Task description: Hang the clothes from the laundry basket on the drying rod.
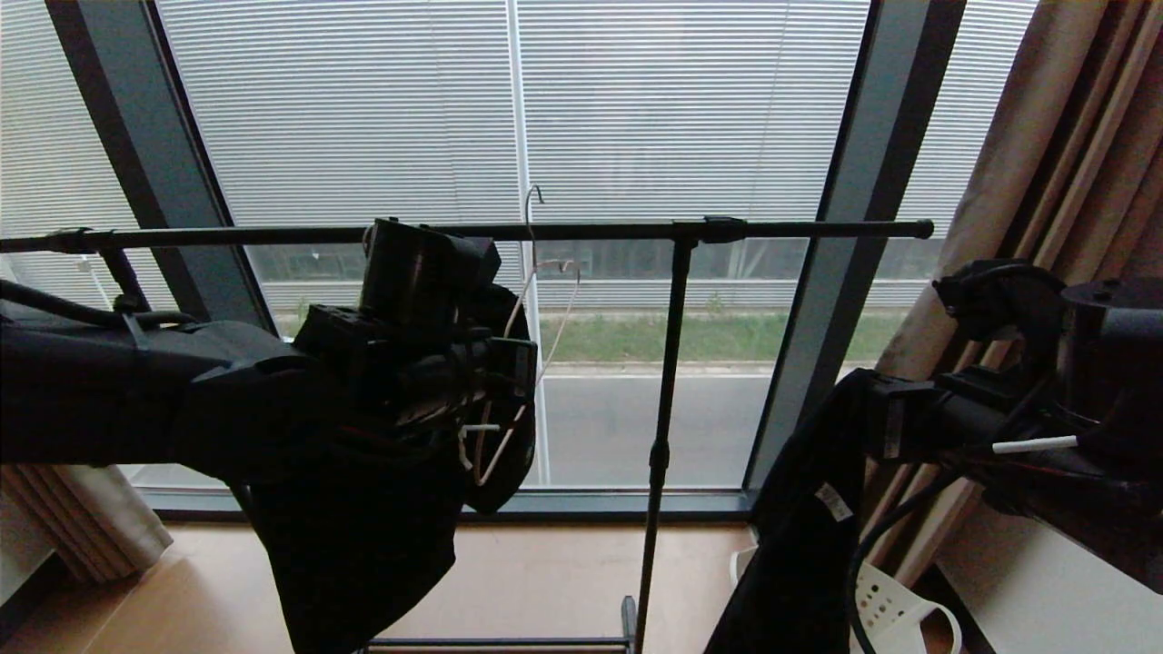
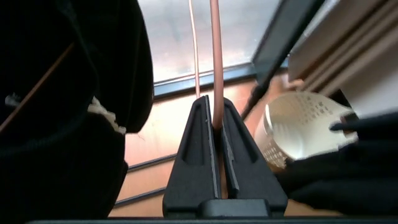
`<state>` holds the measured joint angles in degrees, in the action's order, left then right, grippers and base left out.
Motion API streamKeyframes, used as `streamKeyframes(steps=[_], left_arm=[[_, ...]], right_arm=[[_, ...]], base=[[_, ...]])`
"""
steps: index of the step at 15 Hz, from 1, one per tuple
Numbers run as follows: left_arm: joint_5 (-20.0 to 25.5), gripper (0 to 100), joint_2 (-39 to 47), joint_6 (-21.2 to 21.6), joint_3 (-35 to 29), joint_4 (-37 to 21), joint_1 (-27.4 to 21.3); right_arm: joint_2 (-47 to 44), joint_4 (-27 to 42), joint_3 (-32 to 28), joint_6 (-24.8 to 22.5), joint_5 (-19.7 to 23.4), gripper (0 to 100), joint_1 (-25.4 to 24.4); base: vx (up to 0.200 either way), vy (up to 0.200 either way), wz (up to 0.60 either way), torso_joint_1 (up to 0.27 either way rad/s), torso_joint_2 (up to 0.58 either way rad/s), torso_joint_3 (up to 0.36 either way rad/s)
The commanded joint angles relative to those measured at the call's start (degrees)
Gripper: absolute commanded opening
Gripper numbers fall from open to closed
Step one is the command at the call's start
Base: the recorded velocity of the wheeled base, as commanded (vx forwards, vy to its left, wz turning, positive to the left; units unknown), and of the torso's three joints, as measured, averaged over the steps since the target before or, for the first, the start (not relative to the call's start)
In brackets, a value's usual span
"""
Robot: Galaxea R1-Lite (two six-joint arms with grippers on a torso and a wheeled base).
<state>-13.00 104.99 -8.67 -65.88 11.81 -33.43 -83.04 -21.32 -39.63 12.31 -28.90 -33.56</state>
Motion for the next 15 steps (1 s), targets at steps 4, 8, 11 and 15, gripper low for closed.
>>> streamKeyframes(steps=[4,8,11,15], left_arm=[[3.2,0,-9.0,3.0,9.7,4.6,-0.4],[7.2,0,-16.0,6.2,18.8,7.2,-0.3],[13.3,0,-26.3,10.4,30.5,7.2,1.3],[27.1,0,-36.8,17.7,42.4,7.2,5.5]], right_arm=[[-0.1,0.0,0.1,0.0,-0.1,0,0.0],[0.0,0.1,0.2,-0.2,-0.3,0,0.0],[0.2,0.1,1.0,-3.8,-3.6,0,-0.5],[-2.0,-0.1,-0.3,-10.1,-7.2,0,-2.7]], base=[[0.0,0.0,0.0,0.0,0.0,0.0],[0.0,0.0,0.0,0.0,0.0,0.0],[0.0,0.0,0.0,0.0,0.0,0.0],[0.0,0.0,0.0,0.0,0.0,0.0]])
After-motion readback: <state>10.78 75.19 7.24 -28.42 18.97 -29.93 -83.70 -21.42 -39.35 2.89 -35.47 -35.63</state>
